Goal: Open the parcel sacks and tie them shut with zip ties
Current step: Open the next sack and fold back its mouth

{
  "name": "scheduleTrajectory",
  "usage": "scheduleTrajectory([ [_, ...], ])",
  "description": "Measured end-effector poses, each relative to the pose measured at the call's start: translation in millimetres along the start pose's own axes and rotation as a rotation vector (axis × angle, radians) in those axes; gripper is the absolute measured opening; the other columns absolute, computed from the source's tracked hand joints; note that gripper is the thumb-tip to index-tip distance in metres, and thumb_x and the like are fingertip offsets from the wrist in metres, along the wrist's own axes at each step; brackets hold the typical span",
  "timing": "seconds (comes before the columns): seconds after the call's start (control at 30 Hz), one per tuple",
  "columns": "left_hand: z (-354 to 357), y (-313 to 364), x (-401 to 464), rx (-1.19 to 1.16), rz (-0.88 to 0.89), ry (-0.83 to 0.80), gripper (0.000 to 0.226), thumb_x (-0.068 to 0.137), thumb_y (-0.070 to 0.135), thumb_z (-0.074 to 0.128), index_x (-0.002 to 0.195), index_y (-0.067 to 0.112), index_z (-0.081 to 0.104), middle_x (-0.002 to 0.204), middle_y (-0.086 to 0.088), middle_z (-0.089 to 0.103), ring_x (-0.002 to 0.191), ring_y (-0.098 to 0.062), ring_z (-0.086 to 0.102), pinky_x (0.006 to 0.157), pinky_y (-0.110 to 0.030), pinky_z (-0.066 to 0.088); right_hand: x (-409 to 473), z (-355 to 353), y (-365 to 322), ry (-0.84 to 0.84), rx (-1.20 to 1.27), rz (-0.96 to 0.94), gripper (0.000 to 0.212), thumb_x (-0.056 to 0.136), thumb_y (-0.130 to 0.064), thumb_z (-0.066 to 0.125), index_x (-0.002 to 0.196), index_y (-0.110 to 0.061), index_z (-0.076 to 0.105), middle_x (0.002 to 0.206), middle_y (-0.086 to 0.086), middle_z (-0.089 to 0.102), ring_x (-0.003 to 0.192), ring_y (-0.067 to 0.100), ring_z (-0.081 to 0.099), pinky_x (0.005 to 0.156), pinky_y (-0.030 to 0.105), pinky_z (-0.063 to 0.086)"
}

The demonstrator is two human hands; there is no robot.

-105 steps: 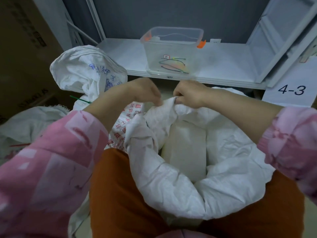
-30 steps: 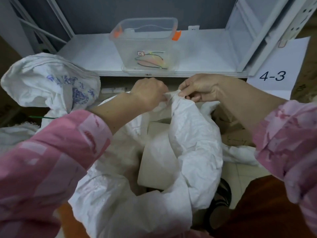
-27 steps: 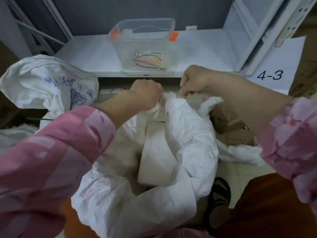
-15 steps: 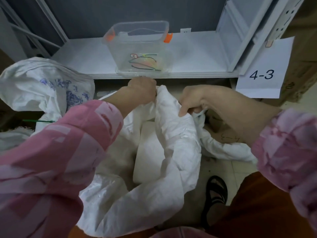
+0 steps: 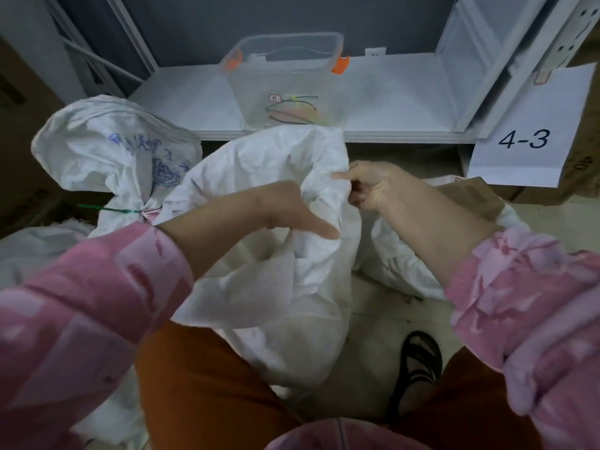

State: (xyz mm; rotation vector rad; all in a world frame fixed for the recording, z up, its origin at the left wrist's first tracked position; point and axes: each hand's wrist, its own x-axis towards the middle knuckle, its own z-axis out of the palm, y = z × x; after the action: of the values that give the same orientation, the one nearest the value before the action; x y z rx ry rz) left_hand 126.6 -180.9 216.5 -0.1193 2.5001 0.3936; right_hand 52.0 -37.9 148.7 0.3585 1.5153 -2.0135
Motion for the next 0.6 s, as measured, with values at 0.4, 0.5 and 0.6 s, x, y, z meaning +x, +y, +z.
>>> scheduleTrajectory([
  [0.4,31,-12,14,0.833,0.214,0.694,0.028,0.087,-0.002,0.047,0.111,0.012,0.05,0.107,-0.005,0.061,0.093,-0.025,0.064,0.064,-0.031,0.034,-53,21,-18,0.118,-1.932,-1.075,0.053,0.071,-0.021,0.077,0.118,-0.019,0.054,0.12,0.005,0.045,0.111,0.025,0.043,0.065,0.034,0.043],
  [0.5,39,-5,8,0.876,0.268,0.706,0.035,0.092,0.0,0.042,0.126,0.01,0.045,0.115,-0.006,0.058,0.096,-0.025,0.064,0.065,-0.031,0.035,-44,26,-2,0.038,-2.033,-1.359,0.026,0.056,-0.009,0.081,0.072,-0.009,0.06,0.075,0.008,0.058,0.075,0.029,0.057,0.048,0.026,0.023],
  [0.6,46,-14,2,0.769,0.205,0.676,0.039,0.091,0.003,0.047,0.128,0.014,0.045,0.111,-0.006,0.054,0.093,-0.027,0.063,0.064,-0.031,0.035,-36,29,7,0.016,-2.024,-1.345,0.025,0.05,-0.004,0.081,0.055,-0.008,0.056,0.057,0.009,0.055,0.058,0.029,0.056,0.044,0.022,0.027],
])
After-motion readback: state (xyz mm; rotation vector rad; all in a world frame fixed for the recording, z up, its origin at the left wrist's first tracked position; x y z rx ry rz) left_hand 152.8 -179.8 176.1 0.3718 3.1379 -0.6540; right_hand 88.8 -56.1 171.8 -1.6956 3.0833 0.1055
